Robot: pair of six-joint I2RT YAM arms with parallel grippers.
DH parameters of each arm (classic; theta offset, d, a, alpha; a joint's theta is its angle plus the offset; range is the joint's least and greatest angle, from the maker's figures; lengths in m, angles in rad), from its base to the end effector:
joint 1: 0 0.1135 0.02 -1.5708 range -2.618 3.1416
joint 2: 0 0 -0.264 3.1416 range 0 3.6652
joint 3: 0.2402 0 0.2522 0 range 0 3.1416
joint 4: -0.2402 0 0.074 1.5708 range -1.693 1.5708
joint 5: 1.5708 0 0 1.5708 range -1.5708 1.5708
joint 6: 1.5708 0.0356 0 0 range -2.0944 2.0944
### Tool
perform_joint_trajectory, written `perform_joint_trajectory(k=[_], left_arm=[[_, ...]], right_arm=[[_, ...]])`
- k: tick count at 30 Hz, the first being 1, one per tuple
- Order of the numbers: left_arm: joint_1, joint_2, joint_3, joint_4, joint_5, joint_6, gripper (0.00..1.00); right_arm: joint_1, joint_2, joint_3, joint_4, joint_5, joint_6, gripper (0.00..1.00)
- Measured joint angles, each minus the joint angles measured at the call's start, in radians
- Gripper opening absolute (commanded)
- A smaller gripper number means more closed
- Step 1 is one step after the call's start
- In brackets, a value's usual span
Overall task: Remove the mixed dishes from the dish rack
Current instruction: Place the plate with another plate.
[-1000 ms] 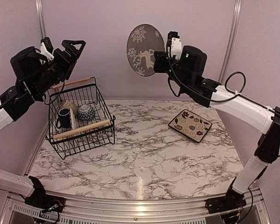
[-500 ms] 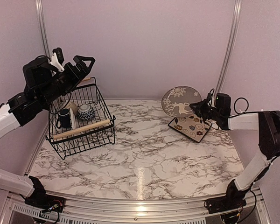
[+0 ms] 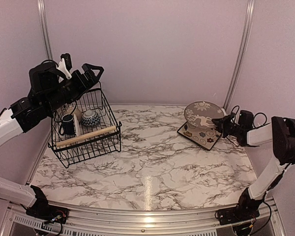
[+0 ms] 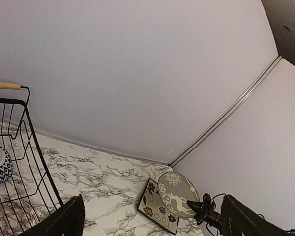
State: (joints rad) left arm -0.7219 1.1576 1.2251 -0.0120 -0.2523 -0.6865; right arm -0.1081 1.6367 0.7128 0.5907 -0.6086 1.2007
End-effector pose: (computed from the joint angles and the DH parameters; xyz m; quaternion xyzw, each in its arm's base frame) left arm 0.2030 -0.1669 0.4377 -0.0793 0.6833 -0.4007 0.6052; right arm 0.3307 -0.0154 0.1839 0.3351 0.7224 0.4961 0.3461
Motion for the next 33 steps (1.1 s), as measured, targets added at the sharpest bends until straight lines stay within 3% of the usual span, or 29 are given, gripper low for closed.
perform_joint_trajectory(k=[11, 21, 33], left_arm=[[0.0, -0.008, 0.0, -0.023, -0.018, 0.014, 0.99], [0.0, -0.008, 0.0, -0.023, -0.014, 0.011, 0.99], [0.0, -0.004, 0.0, -0.023, 0.011, -0.013, 0.98]], right_arm=[[-0.003, 0.039, 0.001, -0.117, 0.058, -0.078, 0.0], [-0.005, 0.143, 0.003, -0.118, 0.058, -0.094, 0.0], [-0.008, 0.175, 0.003, -0.047, 0.042, -0.096, 0.21]])
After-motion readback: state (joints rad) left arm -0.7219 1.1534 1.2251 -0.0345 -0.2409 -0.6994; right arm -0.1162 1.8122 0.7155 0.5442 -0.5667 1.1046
